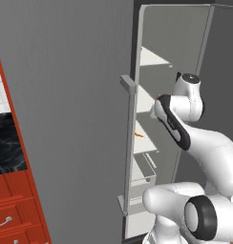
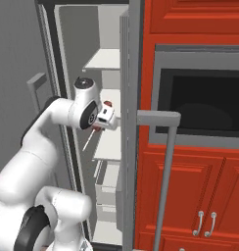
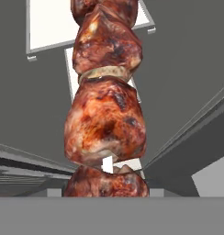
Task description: Store the kebab skewer in the freezer for long-term storage. Close the freezer door after placing the cooked food.
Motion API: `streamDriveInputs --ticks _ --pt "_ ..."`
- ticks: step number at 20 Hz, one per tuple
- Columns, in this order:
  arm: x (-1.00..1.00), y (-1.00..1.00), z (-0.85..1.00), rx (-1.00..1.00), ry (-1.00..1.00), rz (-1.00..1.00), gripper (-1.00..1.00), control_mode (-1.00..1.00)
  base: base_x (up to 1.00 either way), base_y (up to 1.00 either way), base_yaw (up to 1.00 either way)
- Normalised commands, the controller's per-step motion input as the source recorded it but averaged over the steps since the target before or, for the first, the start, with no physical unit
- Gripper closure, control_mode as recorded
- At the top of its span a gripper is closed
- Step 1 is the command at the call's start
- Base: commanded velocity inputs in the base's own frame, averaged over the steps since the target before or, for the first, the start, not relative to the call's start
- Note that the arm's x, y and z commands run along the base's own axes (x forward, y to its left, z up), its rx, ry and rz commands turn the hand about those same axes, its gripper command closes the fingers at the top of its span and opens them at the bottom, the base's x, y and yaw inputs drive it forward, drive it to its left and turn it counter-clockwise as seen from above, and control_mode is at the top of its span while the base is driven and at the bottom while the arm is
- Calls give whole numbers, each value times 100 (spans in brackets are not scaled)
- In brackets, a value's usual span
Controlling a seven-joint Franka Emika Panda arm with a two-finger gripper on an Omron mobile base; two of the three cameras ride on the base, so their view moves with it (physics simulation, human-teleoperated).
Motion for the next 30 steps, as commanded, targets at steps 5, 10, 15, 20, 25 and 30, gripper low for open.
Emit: streamDriveInputs --ticks 5,10,15,20,25,30 --pt "51 0 -17 0 3 0 100 -100 0 0 0" --pt "56 0 -24 -1 4 0 100 -100 0 0 0" --pt "61 0 -26 0 -1 0 100 -100 0 0 0" --pt "61 -11 -3 0 -3 6 100 -100 0 0 0" --pt "63 -4 -1 0 0 5 100 -100 0 0 0" --pt "57 0 -3 0 0 3 100 -100 0 0 0"
